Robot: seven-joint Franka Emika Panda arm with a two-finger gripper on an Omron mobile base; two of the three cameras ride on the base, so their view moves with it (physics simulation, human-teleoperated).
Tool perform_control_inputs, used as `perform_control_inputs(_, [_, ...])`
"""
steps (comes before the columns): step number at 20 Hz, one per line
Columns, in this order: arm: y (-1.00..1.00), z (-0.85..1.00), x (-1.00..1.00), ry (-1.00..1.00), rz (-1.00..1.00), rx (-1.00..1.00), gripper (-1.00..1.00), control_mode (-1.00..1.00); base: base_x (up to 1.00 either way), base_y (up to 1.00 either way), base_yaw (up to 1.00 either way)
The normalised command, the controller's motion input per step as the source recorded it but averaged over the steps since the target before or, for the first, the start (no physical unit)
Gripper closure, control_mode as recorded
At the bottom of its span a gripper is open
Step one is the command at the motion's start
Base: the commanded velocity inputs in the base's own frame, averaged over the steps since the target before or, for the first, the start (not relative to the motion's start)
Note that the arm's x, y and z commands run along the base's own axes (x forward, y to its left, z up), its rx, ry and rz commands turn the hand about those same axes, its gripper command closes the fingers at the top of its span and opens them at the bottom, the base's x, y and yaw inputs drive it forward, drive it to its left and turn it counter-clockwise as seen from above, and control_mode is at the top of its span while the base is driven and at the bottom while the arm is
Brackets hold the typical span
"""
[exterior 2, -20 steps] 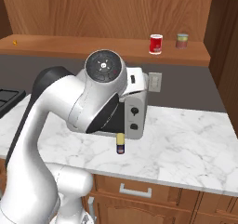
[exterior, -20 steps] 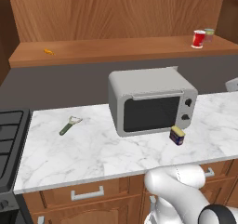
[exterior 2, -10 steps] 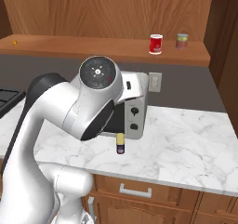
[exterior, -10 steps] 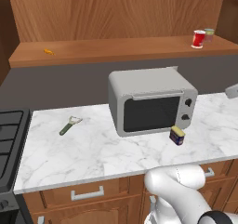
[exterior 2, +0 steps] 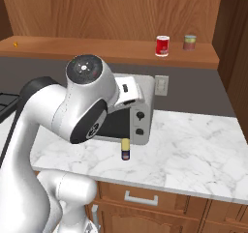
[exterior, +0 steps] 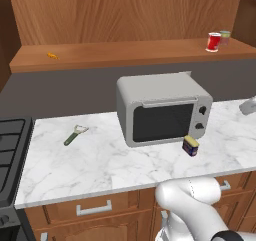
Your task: Pick the cans from the counter and place them in their designated side in the cabinet.
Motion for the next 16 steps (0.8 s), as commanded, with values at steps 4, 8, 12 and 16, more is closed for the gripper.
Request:
perform_control_inputs(4, [0.0,-0.1,-0.04,0.08,0.0,-0.06,-1.0,-1.0,0.0,0.0,0.0])
perform_control_inputs(8, [0.0,-0.12,-0.07,0.04,0.0,0.0,-1.0,-1.0,0.0,0.0,0.0])
perform_control_inputs(12, [0.0,-0.18,-0.04,0.08,0.0,0.0,-1.0,-1.0,0.0,0.0,0.0])
perform_control_inputs(16, [0.04,-0.1,-0.06,0.06,0.0,0.01,-1.0,-1.0,0.0,0.0,0.0])
